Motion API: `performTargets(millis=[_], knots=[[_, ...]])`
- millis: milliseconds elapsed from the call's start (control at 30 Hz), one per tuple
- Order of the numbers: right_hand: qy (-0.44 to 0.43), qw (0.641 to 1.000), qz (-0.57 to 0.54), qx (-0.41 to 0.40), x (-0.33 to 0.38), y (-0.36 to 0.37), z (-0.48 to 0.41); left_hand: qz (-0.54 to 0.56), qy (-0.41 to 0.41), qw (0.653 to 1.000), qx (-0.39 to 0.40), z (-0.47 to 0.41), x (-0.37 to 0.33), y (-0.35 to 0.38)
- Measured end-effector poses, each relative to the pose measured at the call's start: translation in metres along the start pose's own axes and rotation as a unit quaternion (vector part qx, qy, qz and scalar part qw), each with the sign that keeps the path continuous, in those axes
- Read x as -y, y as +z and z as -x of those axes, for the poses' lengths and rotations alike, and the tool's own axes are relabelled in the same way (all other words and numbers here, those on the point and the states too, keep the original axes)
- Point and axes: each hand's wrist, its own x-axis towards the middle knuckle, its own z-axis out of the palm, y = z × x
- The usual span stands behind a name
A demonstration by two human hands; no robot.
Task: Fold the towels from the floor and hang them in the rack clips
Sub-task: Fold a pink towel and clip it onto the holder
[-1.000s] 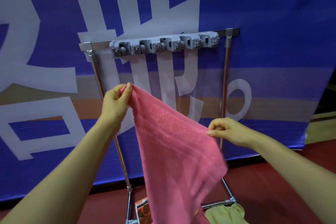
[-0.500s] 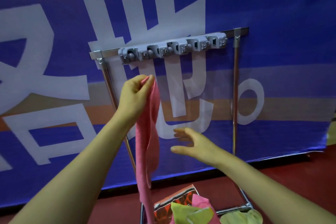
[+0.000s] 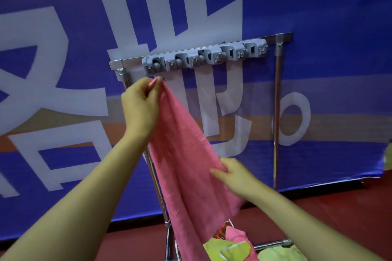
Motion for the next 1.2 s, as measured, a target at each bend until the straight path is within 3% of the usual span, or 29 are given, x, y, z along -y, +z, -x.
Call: performTargets(millis=[167, 367, 567, 667, 767, 833, 933, 1033, 1133, 1200], knots=[[0.018, 0.999, 0.034, 0.028, -0.025, -0.03, 0.011, 0.061, -0.056, 0.996, -0.022, -0.018, -0.001, -0.008], [0.025, 0.999, -0.008, 0.02, -0.009, -0.067, 0.019, 0.091, -0.137, 0.985, -0.047, -0.027, 0.018, -0.02], [0.054, 0.998, 0.026, 0.026, 0.043, -0.109, 0.012, -0.157, -0.233, 0.956, 0.088, 0.007, 0.063, -0.019], [0.099, 0.994, -0.046, -0.006, 0.057, -0.109, -0.004, -0.206, -0.271, 0.929, 0.143, 0.024, 0.067, -0.007], [0.152, 0.979, -0.134, -0.029, 0.063, -0.102, -0.019, -0.064, -0.379, 0.91, 0.154, 0.029, 0.064, 0.004], [0.16, 0.975, -0.152, -0.029, 0.067, -0.094, -0.023, 0.087, -0.457, 0.872, 0.151, 0.033, 0.051, 0.01], [0.127, 0.984, -0.116, -0.038, 0.075, -0.073, -0.025, 0.214, -0.505, 0.818, 0.175, 0.045, 0.02, 0.023], [0.099, 0.989, -0.035, -0.102, 0.076, -0.052, -0.029, 0.272, -0.513, 0.794, 0.18, 0.054, 0.003, 0.036], [0.041, 0.976, 0.139, -0.166, 0.078, -0.041, -0.03, 0.263, -0.496, 0.806, 0.19, 0.061, -0.011, 0.045], [-0.002, 0.962, 0.187, -0.2, 0.081, -0.037, -0.026, 0.262, -0.487, 0.81, 0.194, 0.065, -0.02, 0.048]])
